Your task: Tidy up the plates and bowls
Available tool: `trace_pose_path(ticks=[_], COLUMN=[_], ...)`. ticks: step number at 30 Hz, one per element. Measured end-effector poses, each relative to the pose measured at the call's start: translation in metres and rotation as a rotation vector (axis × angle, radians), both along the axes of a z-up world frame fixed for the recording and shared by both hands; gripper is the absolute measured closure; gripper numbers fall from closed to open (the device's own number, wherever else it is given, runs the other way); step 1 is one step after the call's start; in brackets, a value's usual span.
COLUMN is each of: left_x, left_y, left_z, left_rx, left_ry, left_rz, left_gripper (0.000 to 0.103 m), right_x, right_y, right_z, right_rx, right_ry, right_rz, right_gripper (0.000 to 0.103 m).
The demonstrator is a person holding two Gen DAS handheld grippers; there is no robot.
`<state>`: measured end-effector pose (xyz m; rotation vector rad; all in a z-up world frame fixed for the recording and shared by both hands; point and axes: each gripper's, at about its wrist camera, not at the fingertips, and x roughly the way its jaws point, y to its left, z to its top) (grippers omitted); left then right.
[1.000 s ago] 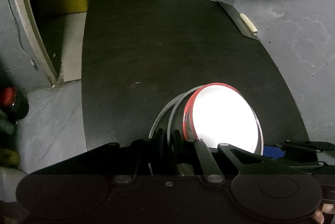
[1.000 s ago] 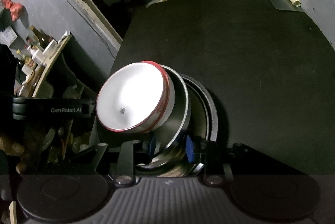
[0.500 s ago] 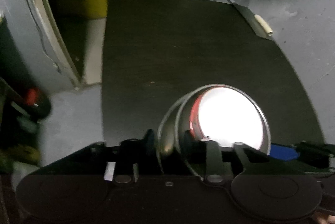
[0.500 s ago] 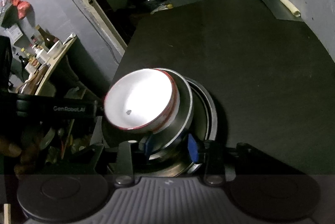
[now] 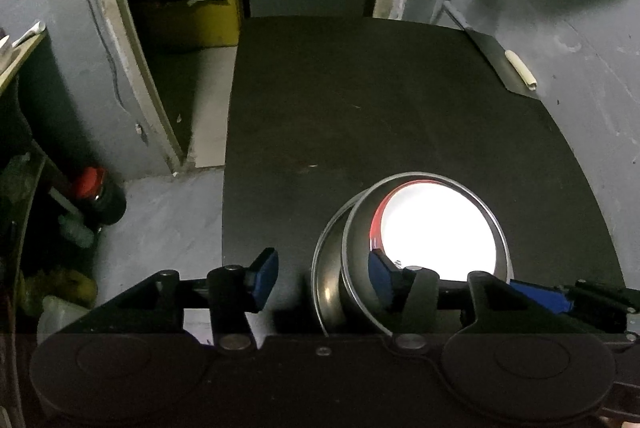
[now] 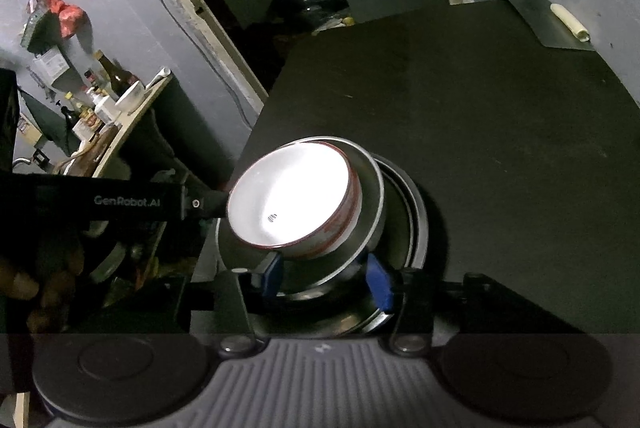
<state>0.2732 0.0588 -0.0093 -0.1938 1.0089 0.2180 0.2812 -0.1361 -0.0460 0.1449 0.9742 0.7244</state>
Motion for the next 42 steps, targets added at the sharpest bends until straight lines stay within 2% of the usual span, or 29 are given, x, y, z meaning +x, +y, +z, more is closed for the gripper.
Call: trace_pose_path(ticks=[4,6,13,16,19,21,22,26,32,35,42], left_x=[-0.006,-0.009,-0.017,-0.020,-0.027,-0.033,-0.035,-0.043,-0.045,-0.052,-0.066], left_y=[0.001,0.002,0.000,0.001,0.000,-0.005,-0.008,-0.015,-0.017,-0.019,-0.028], left_z=[0.004,0.007,0.007,0.007,0.010,0.012,0.012,0.014,0.017,0.019,0.020], left_rx=[-0.005,-0.018,-0.010,-0.012,0.008,0.045,0.063,0.096,0.106,0.113,0.136], left_ry=[-0.013,-0.031,-0.053,-0.065,-0.099,-0.136,-0.151,-0.183,-0.197,-0.207,-0.194], left_rz=[0.029,0.042,0.071,0.086,0.110,0.110,0.100,0.089,0.155,0.181,0.198], left_gripper=[0.041,0.032,0.024,0.021,0.012,0.004,0.001,0.001,0.001,0.001,0.001], right_x=[-0.001,-0.002,-0.005,-0.006,-0.008,-0.009,-0.009,-0.007,-0.011,-0.012,-0.020], right_y=[-0.003,-0.005,-0.013,-0.020,-0.027,-0.032,-0.035,-0.042,-0.050,-0.056,-0.064], right_z=[0.006,0.010,0.017,0.020,0.023,0.023,0.022,0.018,0.019,0.018,0.016], right_rx=[0.020,0.020,0.018,0.027,0.039,0.055,0.064,0.061,0.064,0.113,0.133], right_ry=[-0.018,-0.035,-0.063,-0.077,-0.088,-0.076,-0.068,-0.056,-0.109,-0.116,-0.154], right_rz=[0.002,0.008,-0.007,-0.022,-0.045,-0.062,-0.071,-0.092,-0.122,-0.109,-0.125], right_gripper=[0.046,0.043,0.040,0.035,0.023,0.009,0.006,0.001,0.000,0.000,0.000])
